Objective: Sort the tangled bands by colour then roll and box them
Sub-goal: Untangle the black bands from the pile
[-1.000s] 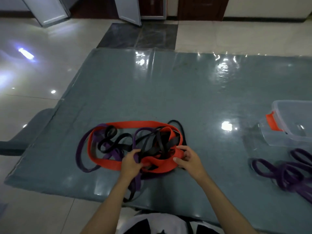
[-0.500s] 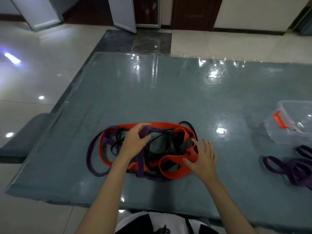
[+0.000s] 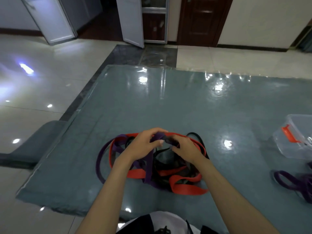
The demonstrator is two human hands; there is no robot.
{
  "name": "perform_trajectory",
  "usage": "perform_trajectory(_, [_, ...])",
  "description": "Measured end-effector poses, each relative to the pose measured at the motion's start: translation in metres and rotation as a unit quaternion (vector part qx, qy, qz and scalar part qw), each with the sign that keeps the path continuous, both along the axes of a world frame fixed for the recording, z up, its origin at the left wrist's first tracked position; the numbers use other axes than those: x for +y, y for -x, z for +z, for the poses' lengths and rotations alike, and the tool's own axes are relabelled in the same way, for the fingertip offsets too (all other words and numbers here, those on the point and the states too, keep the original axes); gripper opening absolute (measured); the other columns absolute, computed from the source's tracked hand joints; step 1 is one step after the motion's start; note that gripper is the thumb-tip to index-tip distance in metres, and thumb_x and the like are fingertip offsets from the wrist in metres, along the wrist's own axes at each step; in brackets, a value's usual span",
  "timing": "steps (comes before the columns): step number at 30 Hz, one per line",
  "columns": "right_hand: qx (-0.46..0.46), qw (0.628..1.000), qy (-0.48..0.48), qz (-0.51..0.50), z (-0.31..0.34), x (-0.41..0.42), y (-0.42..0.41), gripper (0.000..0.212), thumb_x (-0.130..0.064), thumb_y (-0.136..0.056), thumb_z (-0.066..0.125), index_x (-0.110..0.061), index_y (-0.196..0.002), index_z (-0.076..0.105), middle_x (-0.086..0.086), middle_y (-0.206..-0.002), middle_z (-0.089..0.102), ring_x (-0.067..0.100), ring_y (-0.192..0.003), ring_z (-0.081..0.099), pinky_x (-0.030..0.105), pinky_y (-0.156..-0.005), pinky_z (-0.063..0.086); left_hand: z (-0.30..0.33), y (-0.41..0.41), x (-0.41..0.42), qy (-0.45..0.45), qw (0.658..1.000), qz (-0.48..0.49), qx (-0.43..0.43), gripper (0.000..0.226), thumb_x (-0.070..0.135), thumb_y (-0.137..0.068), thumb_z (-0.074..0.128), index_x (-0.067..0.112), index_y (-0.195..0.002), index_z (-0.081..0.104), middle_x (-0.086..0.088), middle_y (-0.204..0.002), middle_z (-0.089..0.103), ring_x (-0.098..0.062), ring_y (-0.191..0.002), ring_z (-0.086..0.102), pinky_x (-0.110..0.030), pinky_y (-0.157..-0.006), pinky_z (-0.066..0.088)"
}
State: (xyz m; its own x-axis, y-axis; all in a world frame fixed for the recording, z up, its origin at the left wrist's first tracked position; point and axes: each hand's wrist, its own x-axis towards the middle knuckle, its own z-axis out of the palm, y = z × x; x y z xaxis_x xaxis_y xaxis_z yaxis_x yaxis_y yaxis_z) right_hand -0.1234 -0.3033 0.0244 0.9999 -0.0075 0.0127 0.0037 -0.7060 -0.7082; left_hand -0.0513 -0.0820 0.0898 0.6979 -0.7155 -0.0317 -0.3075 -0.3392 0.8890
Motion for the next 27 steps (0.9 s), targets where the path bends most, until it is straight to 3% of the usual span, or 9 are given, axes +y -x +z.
perform_trajectory(3, [-0.005, 0.999, 0.033, -0.041, 0.001, -0.006, -0.009, 0.016, -0.013, -0.092, 0.073, -0.024, -0.103, 0.076, -0.008, -0.091, 0.076, 0.011, -0.085, 0.069, 0.032, -0.076, 0.054, -0.01, -0.011, 0.008, -0.017, 0.998, 0.052, -0.028, 0.024, 0.014, -0.102, 0.069, 0.022, -0.125, 0.073, 0.01, -0.117, 0.076, -0.006, -0.11, 0.07, -0.037, -0.103, 0.055])
perform_trajectory(6, [-0.028, 0.993, -0.002, -0.113, -0.001, -0.017, -0.013, 0.023, 0.001, -0.086, 0.074, -0.017, -0.1, 0.08, -0.014, -0.089, 0.075, -0.007, -0.082, 0.066, 0.007, -0.076, 0.047, -0.023, -0.027, 0.021, -0.046, 0.991, 0.12, -0.025, 0.02, 0.01, -0.102, 0.068, 0.017, -0.12, 0.074, 0.005, -0.107, 0.075, -0.012, -0.1, 0.069, -0.042, -0.103, 0.053])
perform_trajectory(11, [0.0, 0.982, -0.076, -0.174, 0.009, -0.03, -0.025, 0.022, -0.008, -0.079, 0.078, -0.028, -0.088, 0.077, -0.013, -0.079, 0.076, 0.001, -0.075, 0.071, 0.022, -0.074, 0.056, -0.048, -0.041, 0.035, -0.169, 0.979, 0.113, -0.018, 0.027, 0.007, -0.1, 0.068, 0.015, -0.126, 0.072, -0.001, -0.128, 0.071, -0.019, -0.125, 0.063, -0.024, -0.101, 0.042])
perform_trajectory(14, [0.014, 0.973, -0.139, -0.182, 0.024, -0.026, -0.035, 0.007, -0.026, -0.072, 0.079, -0.031, -0.072, 0.074, -0.009, -0.066, 0.073, 0.007, -0.061, 0.069, 0.031, -0.061, 0.061, -0.056, -0.04, 0.024, -0.231, 0.966, 0.097, -0.062, 0.028, 0.02, -0.102, 0.068, 0.014, -0.129, 0.071, -0.008, -0.133, 0.067, -0.026, -0.13, 0.057, -0.035, -0.112, 0.041])
perform_trajectory(16, [0.015, 0.964, -0.184, -0.19, 0.035, -0.024, -0.046, 0.014, -0.034, -0.067, 0.075, -0.02, -0.072, 0.074, 0.007, -0.067, 0.073, 0.017, -0.061, 0.067, 0.04, -0.054, 0.062, -0.054, -0.035, 0.01, -0.19, 0.972, 0.101, -0.09, 0.029, 0.033, -0.105, 0.064, 0.014, -0.124, 0.074, -0.007, -0.125, 0.07, -0.023, -0.121, 0.061, -0.042, -0.108, 0.046])
perform_trajectory(18, [0.001, 0.957, -0.217, -0.193, 0.045, -0.023, -0.057, 0.02, -0.032, -0.066, 0.072, -0.013, -0.074, 0.072, 0.016, -0.07, 0.073, 0.025, -0.064, 0.07, 0.048, -0.058, 0.064, -0.05, -0.03, -0.004, -0.063, 0.994, 0.094, -0.008, 0.035, 0.045, -0.105, 0.06, 0.017, -0.121, 0.075, 0.001, -0.117, 0.075, -0.011, -0.111, 0.067, -0.034, -0.101, 0.052])
perform_trajectory(21, [-0.028, 0.945, -0.258, -0.2, 0.065, -0.026, -0.07, 0.014, -0.016, -0.082, 0.075, -0.013, -0.069, 0.069, 0.013, -0.068, 0.074, 0.026, -0.065, 0.076, 0.05, -0.061, 0.066, -0.045, -0.027, -0.017, -0.03, 0.994, 0.047, 0.096, 0.056, 0.068, -0.088, 0.068, 0.032, -0.131, 0.065, 0.009, -0.114, 0.074, -0.006, -0.106, 0.071, -0.028, -0.094, 0.057])
perform_trajectory(24, [-0.057, 0.925, -0.302, -0.222, 0.088, -0.033, -0.08, 0.028, -0.01, -0.094, 0.074, -0.012, -0.068, 0.063, 0.015, -0.063, 0.07, 0.024, -0.058, 0.073, 0.049, -0.056, 0.066, -0.052, -0.033, -0.027, -0.04, 0.997, 0.056, 0.029, 0.048, 0.052, -0.089, 0.08, 0.03, -0.129, 0.066, 0.004, -0.098, 0.073, -0.009, -0.088, 0.07, -0.028, -0.08, 0.057])
perform_trajectory(27, [-0.067, 0.918, -0.339, -0.196, 0.112, -0.031, -0.085, 0.03, -0.011, -0.092, 0.075, -0.02, -0.065, 0.066, 0.014, -0.062, 0.067, 0.023, -0.056, 0.071, 0.041, -0.053, 0.063, -0.045, -0.031, -0.039, 0.03, 0.994, 0.083, 0.064, 0.05, 0.049, -0.087, 0.083, 0.045, -0.131, 0.06, 0.011, -0.113, 0.067, -0.009, -0.085, 0.069, -0.018, -0.075, 0.053])
